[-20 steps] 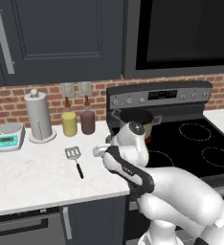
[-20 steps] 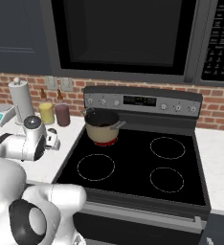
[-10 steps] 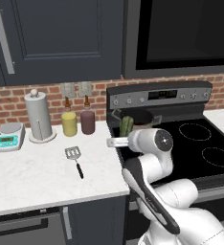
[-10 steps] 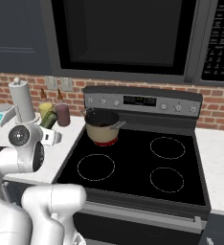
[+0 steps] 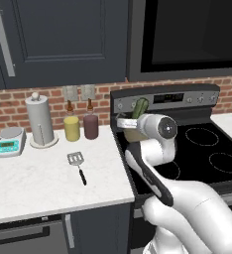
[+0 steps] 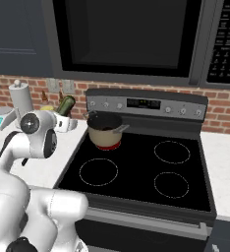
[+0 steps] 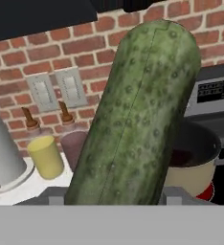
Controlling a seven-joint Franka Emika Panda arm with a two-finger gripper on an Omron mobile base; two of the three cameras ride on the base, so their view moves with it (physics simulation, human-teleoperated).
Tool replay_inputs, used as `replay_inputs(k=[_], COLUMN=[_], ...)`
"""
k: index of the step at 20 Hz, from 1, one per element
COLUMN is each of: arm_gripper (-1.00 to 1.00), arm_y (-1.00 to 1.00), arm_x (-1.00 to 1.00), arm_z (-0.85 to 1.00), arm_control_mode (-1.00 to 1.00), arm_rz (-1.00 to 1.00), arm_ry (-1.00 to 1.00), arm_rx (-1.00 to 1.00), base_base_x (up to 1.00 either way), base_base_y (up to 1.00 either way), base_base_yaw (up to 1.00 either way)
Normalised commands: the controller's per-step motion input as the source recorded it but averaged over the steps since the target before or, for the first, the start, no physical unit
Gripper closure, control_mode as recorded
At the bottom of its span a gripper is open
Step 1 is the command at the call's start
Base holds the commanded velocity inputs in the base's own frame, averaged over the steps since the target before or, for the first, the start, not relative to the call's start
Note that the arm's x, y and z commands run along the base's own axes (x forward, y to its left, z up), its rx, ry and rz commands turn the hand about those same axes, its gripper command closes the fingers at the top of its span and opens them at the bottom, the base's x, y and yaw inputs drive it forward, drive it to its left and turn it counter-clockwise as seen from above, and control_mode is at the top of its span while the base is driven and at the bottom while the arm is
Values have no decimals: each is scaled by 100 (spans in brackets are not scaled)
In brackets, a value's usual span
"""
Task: Put the avocado and cucumber in the pot. Retrieve the spatula and lightly stir the vegetables in the pot.
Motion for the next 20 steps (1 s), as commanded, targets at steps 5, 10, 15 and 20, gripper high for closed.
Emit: replay_inputs(k=[5, 10, 15, 20], arm_gripper=[100, 100, 100, 100], arm_y=[-42, -35, -24, -19], arm_x=[90, 71, 55, 34], arm_z=[1, 0, -16, -43], arm_control_mode=[-100, -100, -100, -100], arm_rz=[-21, -17, -14, -10], arm_ry=[10, 14, 14, 11], arm_rx=[-2, -1, -2, -4], base_base_x=[0, 0, 0, 0], base_base_y=[0, 0, 0, 0], base_base_yaw=[0, 0, 0, 0])
